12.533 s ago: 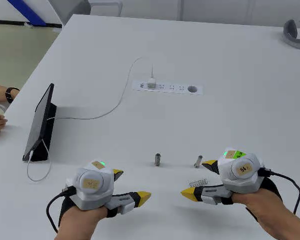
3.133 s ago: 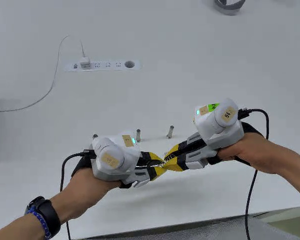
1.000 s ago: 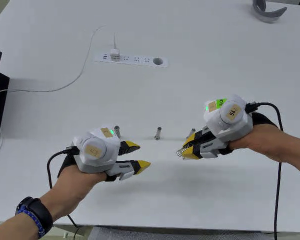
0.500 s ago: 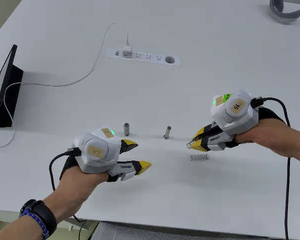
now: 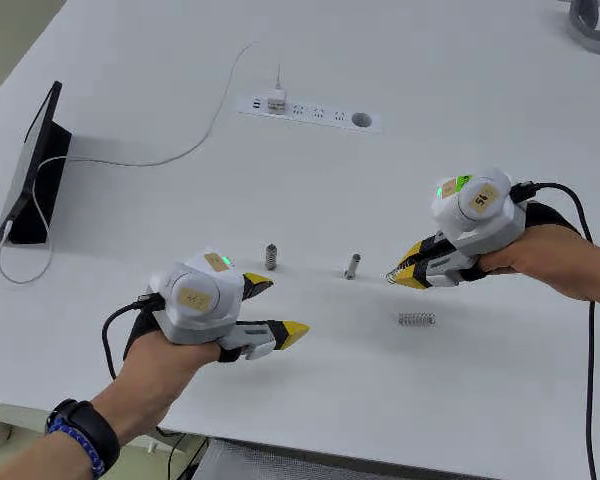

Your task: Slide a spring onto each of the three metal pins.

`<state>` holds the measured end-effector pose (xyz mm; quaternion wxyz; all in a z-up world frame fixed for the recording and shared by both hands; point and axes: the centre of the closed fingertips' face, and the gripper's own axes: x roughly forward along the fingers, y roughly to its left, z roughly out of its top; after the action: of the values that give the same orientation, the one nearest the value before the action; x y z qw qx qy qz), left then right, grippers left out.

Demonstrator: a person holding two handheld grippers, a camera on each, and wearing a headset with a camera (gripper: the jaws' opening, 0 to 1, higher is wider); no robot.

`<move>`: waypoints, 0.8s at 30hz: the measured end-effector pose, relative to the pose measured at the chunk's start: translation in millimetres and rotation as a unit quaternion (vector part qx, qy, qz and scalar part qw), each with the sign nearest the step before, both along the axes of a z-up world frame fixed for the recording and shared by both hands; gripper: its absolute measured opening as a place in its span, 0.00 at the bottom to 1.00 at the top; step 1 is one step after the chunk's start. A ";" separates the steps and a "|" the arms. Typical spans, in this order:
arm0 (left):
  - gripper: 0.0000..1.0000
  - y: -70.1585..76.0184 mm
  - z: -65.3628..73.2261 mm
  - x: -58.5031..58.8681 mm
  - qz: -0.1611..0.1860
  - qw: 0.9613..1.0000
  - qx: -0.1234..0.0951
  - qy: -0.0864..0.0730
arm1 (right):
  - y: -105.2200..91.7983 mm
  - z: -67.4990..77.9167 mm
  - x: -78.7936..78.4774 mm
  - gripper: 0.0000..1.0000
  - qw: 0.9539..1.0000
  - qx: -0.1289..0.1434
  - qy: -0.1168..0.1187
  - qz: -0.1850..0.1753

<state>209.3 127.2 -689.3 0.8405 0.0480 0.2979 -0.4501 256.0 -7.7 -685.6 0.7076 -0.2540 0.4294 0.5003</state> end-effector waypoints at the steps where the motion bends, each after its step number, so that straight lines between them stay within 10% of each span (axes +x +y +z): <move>1: 0.51 1.3 -0.2 0.4 0.003 1.000 0.000 0.000 | 1.3 0.6 1.2 0.13 1.000 -0.001 0.000 0.000; 24: 0.62 10.2 -3.1 3.8 0.030 0.999 -0.003 0.011 | 23.1 -3.3 30.2 0.13 0.999 -0.011 -0.005 0.033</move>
<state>213.1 137.4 -692.3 0.8507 0.0316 0.3066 -0.4258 286.2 15.4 -688.9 0.6900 -0.2786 0.4222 0.5177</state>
